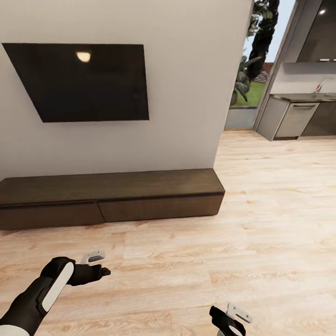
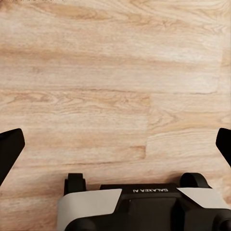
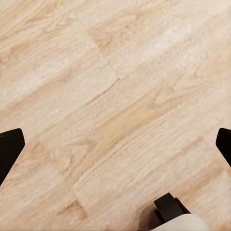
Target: Place each of the two pumpkins and all three candles from the living room inside a cabinet in the living room (use any cabinet), then make sure every cabinet is closed, and position the cauldron so it is next to a table in the living room.
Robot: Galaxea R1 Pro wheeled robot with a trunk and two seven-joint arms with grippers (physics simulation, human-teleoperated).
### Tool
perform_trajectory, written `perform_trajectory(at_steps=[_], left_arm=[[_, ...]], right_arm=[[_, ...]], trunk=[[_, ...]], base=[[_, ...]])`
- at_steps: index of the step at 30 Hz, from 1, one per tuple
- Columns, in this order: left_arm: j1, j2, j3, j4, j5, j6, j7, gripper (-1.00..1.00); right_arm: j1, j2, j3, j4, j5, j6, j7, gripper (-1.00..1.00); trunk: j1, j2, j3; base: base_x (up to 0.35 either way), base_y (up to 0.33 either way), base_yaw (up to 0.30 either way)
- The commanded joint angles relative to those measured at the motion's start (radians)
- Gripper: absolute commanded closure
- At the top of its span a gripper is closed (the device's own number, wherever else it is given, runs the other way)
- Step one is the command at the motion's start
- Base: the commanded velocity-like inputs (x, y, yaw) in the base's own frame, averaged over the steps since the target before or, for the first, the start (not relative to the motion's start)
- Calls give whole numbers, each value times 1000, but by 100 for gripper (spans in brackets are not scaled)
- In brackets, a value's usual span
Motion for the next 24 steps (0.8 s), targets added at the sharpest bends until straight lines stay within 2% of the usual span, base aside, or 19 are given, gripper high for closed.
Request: perform_trajectory(at_steps=[1, 12, 24], left_arm=[[-1, 0, -2, -1, -4, 3, -4, -100], [-1, -2, -4, -1, -4, 2, -4, -100], [-1, -2, -4, -1, -4, 2, -4, -100]], right_arm=[[-1, 0, 9, 0, -10, -5, -5, -100], [-1, -4, 10, 1, -12, -52, -5, -100], [-1, -6, 10, 1, -11, -54, -5, -100]], trunk=[[4, -8, -4], [46, -85, -39], [92, -169, -76]], base=[[0, 0, 0], [0, 0, 0], [0, 0, 0]])
